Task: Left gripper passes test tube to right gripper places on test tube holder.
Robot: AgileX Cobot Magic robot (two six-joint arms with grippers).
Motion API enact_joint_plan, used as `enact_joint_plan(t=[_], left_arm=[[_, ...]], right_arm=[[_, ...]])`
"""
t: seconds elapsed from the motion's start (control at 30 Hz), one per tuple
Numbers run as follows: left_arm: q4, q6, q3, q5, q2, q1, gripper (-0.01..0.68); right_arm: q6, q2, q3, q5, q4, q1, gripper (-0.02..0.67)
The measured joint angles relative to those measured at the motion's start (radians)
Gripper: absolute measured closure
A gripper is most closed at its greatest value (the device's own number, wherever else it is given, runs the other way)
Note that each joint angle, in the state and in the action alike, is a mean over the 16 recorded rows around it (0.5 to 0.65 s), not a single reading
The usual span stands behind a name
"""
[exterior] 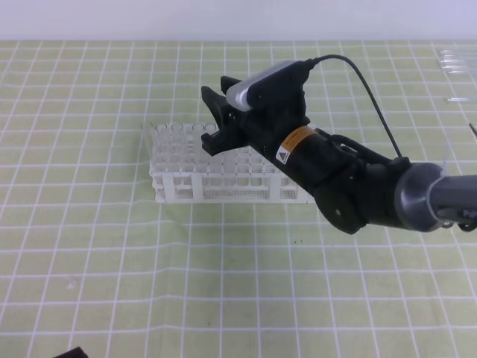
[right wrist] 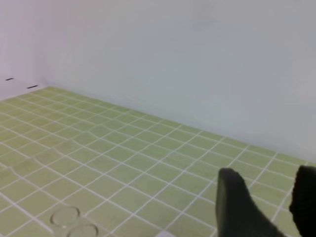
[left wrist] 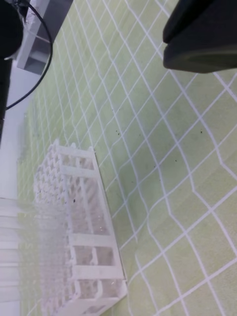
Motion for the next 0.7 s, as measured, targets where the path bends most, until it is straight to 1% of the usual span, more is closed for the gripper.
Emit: enact_joint_plan(t=[0.17,0.27,0.47,0.7], left_arm=[[0.0,0.0,-0.001,0.001,0.001,0.0,0.675],[0.0,0.0,0.0,0.0,0.0,0.0,0.675],[0.0,0.0,0.002,-0.001,-0.002,0.0,0.675],[0.0,0.0,0.003,-0.002,-0.003,0.0,0.675]], right_arm=[[0.009,-0.082,0.025,0.067,-0.037,0.0,0.416],[0.016,-0.159,0.062,0.106,-0.059,0.0,0.436],[0.03,-0.364,0.189,0.169,-0.093,0.0,0.516],[0.036,-0.627,0.395,0.229,-0.095,0.0,0.617]])
